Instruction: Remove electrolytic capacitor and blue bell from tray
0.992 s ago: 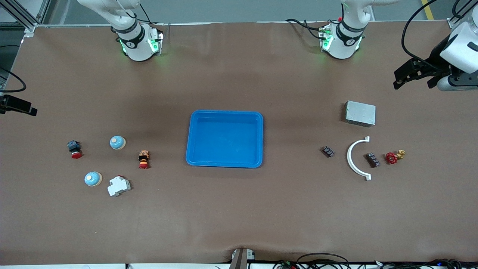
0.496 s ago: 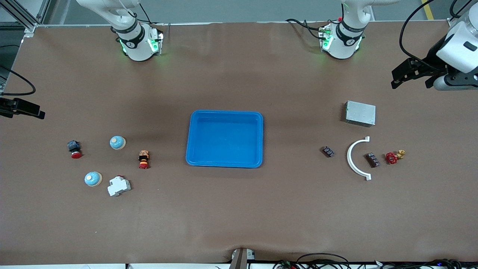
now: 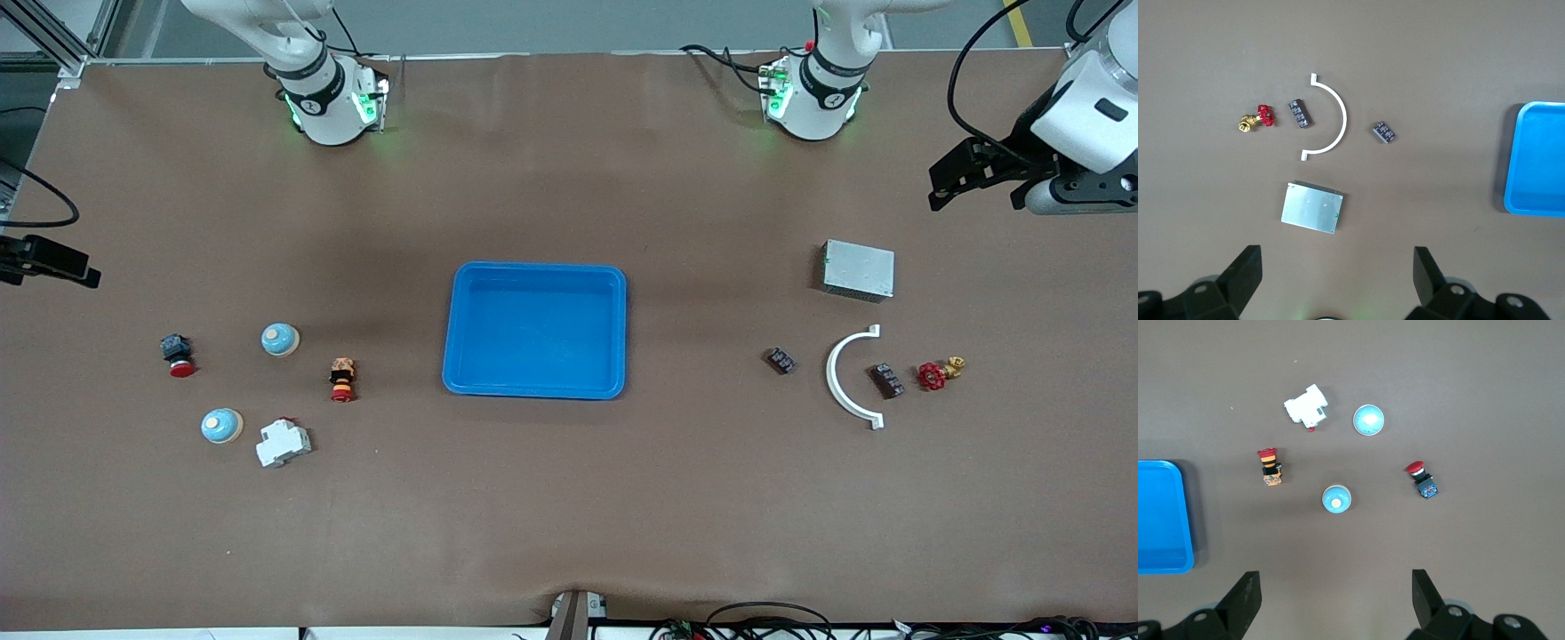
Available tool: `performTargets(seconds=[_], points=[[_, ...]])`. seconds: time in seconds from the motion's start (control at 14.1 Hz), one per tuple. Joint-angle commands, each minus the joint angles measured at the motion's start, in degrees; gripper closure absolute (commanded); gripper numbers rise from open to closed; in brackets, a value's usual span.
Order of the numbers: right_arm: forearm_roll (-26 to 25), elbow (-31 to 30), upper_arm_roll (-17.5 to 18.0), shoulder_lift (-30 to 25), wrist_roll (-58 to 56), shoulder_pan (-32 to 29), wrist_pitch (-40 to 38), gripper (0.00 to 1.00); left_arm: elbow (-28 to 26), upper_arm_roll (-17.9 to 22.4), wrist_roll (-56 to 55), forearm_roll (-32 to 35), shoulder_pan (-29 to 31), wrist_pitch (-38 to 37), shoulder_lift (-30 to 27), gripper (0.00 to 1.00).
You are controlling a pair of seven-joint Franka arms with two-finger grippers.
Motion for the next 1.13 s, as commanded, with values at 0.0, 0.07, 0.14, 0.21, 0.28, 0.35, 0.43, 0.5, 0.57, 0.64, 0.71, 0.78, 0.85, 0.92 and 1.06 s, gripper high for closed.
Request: performTargets(seconds=[0.0, 0.07, 0.14, 0.21, 0.28, 0.35, 0.43, 0.5, 0.57, 0.64, 0.71, 0.78, 0.85, 0.92, 1.06], points=[[0.30, 1.63, -0.15, 0.67, 0.40, 1.51, -0.29, 0.00, -0.30, -0.34, 0.75, 1.16, 0.37, -0.84, -1.15, 0.00], [0.04, 1.63, -0.24, 0.67, 0.40, 3.08, -0.29, 0.00, -0.30, -0.34, 0.75, 1.16, 0.46, -0.84, -1.32, 0.00], [0.03, 1.63, -0.32, 0.67, 0.40, 3.88, -0.37, 0.00, -0.47, -0.34, 0.75, 1.25, 0.46, -0.84, -1.41, 0.00], [0.12, 1.63, -0.24, 0.67, 0.40, 3.98, -0.64, 0.00, -0.56, -0.34, 0.75, 1.16, 0.46, -0.84, -1.50, 0.00], [0.03, 1.63, -0.24, 0.67, 0.40, 4.50, -0.73, 0.00, -0.65, -0.34, 0.75, 1.25, 0.55, -0.84, -1.76, 0.00], [0.12, 1.63, -0.24, 0.59, 0.40, 4.59, -0.81, 0.00, -0.65, -0.25, 0.75, 1.16, 0.55, -0.84, -1.76, 0.00], [0.12, 1.63, -0.24, 0.59, 0.40, 4.59, -0.81, 0.00, -0.56, -0.25, 0.75, 1.16, 0.55, -0.84, -1.85, 0.00], [0.12, 1.63, -0.24, 0.59, 0.40, 4.59, -0.81, 0.00, -0.56, -0.25, 0.75, 1.16, 0.55, -0.84, -1.85, 0.00], [0.12, 1.63, -0.24, 0.59, 0.40, 4.59, -0.81, 0.00, -0.56, -0.25, 0.75, 1.16, 0.46, -0.84, -1.77, 0.00], [0.12, 1.63, -0.32, 0.59, 0.40, 4.51, -0.64, 0.00, -0.56, -0.33, 0.75, 1.16, 0.46, -0.84, -1.76, 0.00], [0.12, 1.63, -0.32, 0.41, 0.40, 4.33, -0.64, 0.00, -0.65, -0.33, 0.75, 1.16, 0.55, -0.84, -1.76, 0.00], [0.38, 1.63, -0.41, 0.15, 0.40, 4.16, -0.90, 0.00, -0.65, -0.34, 0.84, 1.16, 0.55, -0.84, -1.76, 0.00], [0.65, 1.63, -0.41, -0.29, 0.48, 4.15, -1.16, 0.00, -0.65, -0.25, 0.84, 1.16, 0.55, -1.18, -1.85, 0.00], [0.74, 1.54, -0.50, -0.64, 0.57, 4.15, -2.04, 0.00, -0.65, -0.25, 0.84, 1.16, 0.55, -1.45, -1.94, 0.00], [0.91, 1.63, -0.32, -0.65, 0.40, 4.15, -4.24, 0.00, -0.65, -0.25, 0.84, 1.16, 0.55, -1.45, -1.94, 0.00]])
